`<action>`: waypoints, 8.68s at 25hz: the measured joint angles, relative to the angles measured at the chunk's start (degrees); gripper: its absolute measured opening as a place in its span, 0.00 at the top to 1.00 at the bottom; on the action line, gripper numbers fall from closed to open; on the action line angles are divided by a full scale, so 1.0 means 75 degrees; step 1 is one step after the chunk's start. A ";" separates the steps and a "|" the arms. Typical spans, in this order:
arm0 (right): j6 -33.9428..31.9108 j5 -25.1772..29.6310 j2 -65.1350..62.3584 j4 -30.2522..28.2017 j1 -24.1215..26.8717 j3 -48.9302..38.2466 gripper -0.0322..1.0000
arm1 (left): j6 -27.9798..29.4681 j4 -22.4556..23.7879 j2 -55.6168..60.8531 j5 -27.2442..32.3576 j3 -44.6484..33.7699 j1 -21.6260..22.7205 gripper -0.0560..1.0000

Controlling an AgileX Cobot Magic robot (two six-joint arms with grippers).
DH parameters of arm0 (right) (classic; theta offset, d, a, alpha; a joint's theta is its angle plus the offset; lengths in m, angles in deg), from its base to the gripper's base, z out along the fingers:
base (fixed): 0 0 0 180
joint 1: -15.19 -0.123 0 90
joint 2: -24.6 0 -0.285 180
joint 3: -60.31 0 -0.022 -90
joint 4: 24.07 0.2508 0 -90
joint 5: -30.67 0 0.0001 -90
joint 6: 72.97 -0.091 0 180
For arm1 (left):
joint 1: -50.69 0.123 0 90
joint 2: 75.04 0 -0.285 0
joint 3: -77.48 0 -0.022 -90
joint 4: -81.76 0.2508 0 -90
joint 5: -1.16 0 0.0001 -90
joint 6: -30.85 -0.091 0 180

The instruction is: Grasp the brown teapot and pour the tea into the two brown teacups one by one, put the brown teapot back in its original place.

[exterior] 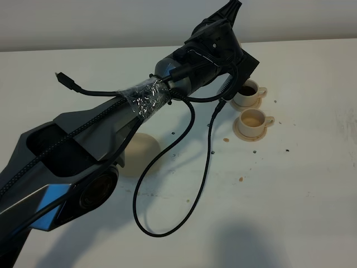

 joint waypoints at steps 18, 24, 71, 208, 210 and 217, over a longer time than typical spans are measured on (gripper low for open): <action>0.0000 0.0000 0.0000 0.0000 0.0000 0.0000 0.89 | 0.0017 0.0000 -0.0019 -0.0023 0.0000 -0.0036 0.87; 0.0000 0.0000 0.0000 0.0000 0.0000 0.0000 0.89 | 0.0017 0.0000 -0.0108 0.0003 0.0000 -0.0051 0.87; -0.0025 -0.0009 0.0000 0.0000 0.0000 0.0000 0.89 | 0.1188 -0.2512 0.0440 0.0573 0.0006 0.0702 0.87; -0.0079 -0.0017 0.0000 0.0000 0.0000 0.0000 0.89 | -0.1524 -0.1056 0.0573 0.1422 -0.0432 -0.0840 0.87; -0.0079 -0.0017 0.0000 0.0000 0.0000 0.0000 0.89 | -0.1524 -0.0854 0.0573 0.1415 -0.0547 -0.0884 0.87; -0.0079 -0.0017 0.0000 0.0000 0.0000 0.0000 0.89 | -0.1405 -0.0476 0.0573 0.1344 -0.0897 -0.1021 0.87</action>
